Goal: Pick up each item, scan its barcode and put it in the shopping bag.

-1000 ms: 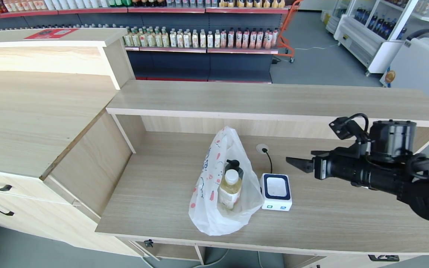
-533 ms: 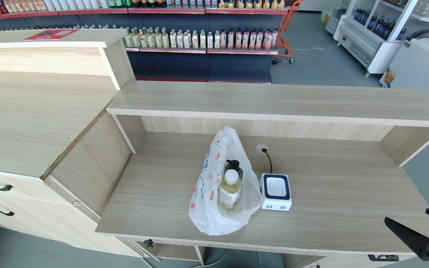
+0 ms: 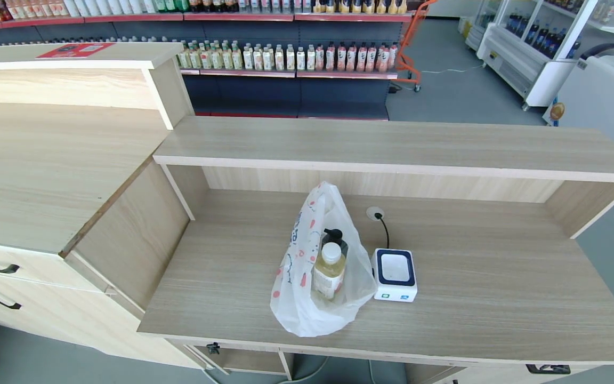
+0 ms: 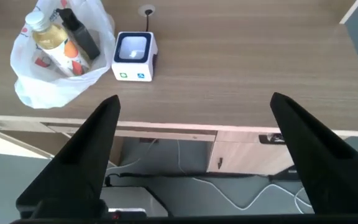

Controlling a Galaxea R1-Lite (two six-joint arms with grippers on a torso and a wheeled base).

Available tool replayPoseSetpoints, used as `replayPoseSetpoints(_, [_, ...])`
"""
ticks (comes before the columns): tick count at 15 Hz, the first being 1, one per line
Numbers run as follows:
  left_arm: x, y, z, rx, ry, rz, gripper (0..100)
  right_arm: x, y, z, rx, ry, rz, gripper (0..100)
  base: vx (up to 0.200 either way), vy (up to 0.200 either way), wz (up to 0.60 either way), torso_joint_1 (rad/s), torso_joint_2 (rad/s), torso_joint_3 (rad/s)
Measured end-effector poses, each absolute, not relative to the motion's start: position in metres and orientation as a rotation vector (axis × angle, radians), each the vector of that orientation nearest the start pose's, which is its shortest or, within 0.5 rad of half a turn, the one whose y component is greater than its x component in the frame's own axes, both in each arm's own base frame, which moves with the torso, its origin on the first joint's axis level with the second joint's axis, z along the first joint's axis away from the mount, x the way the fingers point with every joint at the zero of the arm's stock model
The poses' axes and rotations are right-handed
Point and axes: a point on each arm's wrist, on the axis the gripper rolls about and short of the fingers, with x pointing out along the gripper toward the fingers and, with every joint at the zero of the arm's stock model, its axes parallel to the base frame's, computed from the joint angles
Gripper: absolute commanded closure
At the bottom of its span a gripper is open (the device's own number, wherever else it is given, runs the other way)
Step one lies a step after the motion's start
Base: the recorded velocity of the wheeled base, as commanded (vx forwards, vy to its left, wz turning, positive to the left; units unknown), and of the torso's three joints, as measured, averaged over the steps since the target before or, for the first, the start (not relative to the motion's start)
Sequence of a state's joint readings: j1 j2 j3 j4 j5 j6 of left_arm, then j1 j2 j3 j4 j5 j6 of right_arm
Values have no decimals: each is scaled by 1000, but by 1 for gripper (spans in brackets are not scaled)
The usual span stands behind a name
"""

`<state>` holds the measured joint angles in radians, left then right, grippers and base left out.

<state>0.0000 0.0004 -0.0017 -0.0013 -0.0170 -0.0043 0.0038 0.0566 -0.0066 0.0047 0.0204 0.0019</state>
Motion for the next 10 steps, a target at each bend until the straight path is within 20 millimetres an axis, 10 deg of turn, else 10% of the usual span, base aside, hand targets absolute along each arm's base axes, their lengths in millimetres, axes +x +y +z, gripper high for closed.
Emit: replayPoseSetpoints(10, [-23, 0, 76, -5, -3, -17, 0, -23, 0, 76, -2, -4, 21, 100, 0, 0, 0, 0, 0, 0])
